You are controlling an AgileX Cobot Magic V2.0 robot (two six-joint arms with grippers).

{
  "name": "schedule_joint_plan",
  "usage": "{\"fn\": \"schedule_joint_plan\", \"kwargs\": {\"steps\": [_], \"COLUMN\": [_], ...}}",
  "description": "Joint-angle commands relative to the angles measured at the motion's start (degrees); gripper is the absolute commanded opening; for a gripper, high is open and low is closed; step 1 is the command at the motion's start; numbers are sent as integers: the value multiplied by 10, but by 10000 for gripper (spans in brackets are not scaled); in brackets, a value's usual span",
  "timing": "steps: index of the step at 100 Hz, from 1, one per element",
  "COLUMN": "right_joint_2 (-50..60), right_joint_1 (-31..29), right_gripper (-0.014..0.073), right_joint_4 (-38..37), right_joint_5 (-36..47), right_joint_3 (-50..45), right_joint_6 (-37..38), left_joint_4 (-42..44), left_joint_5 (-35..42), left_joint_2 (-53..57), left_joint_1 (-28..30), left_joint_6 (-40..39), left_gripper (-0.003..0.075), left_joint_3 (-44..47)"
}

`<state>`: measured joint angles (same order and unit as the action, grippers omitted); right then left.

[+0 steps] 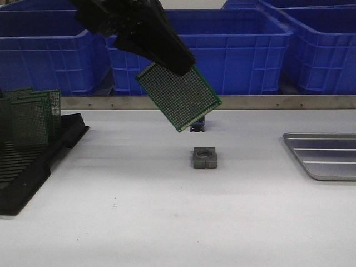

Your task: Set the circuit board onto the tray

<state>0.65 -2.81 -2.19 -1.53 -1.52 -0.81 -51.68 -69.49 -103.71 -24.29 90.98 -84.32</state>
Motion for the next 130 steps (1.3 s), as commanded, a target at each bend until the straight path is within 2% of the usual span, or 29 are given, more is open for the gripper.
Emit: {"fn": "schedule_joint_plan", "kwargs": {"steps": [1, 8, 22, 34, 44, 58, 68, 82, 87, 95, 103, 105, 116, 130], "right_joint_2": [14, 8, -46, -121, -185, -272, -326, -392, -412, -444, -476, -489, -540, -613], "right_joint_1": [-1, -1, -1, -1, -1, -1, -1, 24, 49, 102, 150, 168, 211, 243], "right_gripper": [-113, -113, -113, -113, -113, -88, 41, 355, 421, 433, 433, 433, 433, 433], "right_joint_4": [1, -3, -4, 44, 83, 145, 230, 400, 456, 521, 551, 556, 558, 565], "right_joint_5": [53, 19, -126, -217, -258, -262, -266, -282, -280, -278, -272, -267, -241, -224], "right_joint_3": [21, 48, 118, 176, 215, 248, 270, 301, 310, 323, 339, 344, 362, 392], "right_joint_6": [-1, -1, -1, -1, -1, -33, -118, -267, -335, -435, -525, -567, -673, -754], "left_joint_4": [-40, -40, -40, -40, -40, -40, -40, -40, -40, -40, -40, -40, -40, -40], "left_joint_5": [-38, -38, -38, -38, -38, -38, -38, -38, -38, -38, -38, -38, -38, -38], "left_joint_2": [30, 30, 30, 30, 30, 30, 30, 30, 30, 30, 30, 30, 30, 30], "left_joint_1": [-4, -4, -4, -4, -4, -4, -4, -4, -4, -4, -4, -4, -4, -4], "left_joint_6": [-3, -3, -3, -3, -3, -3, -3, -3, -3, -3, -3, -3, -3, -3], "left_gripper": [-20, -20, -20, -20, -20, -20, -20, -20, -20, -20, -20, -20, -20, -20], "left_joint_3": [-17, -17, -17, -17, -17, -17, -17, -17, -17, -17, -17, -17, -17, -17]}}
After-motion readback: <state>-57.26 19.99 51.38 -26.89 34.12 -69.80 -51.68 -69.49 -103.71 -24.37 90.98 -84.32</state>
